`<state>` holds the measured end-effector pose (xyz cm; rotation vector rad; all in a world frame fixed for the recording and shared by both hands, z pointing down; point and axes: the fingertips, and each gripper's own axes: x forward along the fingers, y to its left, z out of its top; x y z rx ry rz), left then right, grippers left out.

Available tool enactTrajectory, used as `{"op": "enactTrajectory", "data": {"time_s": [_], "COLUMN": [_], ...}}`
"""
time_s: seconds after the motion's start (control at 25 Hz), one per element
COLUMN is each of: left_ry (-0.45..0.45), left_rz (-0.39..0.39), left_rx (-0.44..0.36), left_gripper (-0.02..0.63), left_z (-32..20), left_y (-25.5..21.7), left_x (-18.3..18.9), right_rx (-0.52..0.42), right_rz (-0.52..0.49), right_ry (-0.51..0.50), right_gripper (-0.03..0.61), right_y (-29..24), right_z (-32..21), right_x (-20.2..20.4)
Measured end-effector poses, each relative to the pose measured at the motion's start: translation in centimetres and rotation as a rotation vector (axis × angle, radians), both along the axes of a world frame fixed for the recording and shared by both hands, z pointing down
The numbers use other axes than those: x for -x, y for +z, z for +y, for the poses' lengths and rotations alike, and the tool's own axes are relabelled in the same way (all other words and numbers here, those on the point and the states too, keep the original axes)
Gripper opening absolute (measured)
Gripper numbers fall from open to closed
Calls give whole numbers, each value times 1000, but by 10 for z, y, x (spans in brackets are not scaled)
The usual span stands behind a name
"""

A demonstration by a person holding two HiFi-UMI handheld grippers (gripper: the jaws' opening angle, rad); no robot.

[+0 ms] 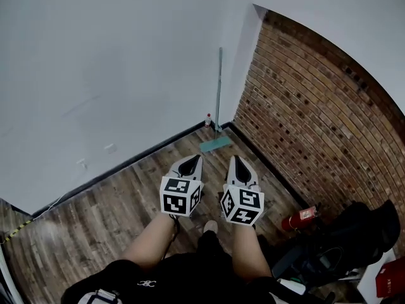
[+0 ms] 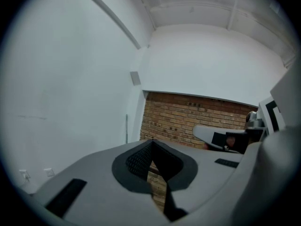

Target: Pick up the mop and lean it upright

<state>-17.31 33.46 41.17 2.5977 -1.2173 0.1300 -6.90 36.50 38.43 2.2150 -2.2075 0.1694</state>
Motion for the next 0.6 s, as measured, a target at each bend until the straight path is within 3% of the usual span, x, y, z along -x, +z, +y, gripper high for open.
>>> {"op": "enactTrajectory", "data": {"time_s": [0.6], "left_ry": [-64], "left_rz": [8], "left_rx": [15], "left_gripper": [-5], "left_z": [-156], "left_y": [-7], "left_x": [-127], "right_rx": [-9], "right_rz": [4], "right_ry": [-81], "right_gripper": [13], "right_y": [-12], "right_z": [-165], "right_x": [-129]}}
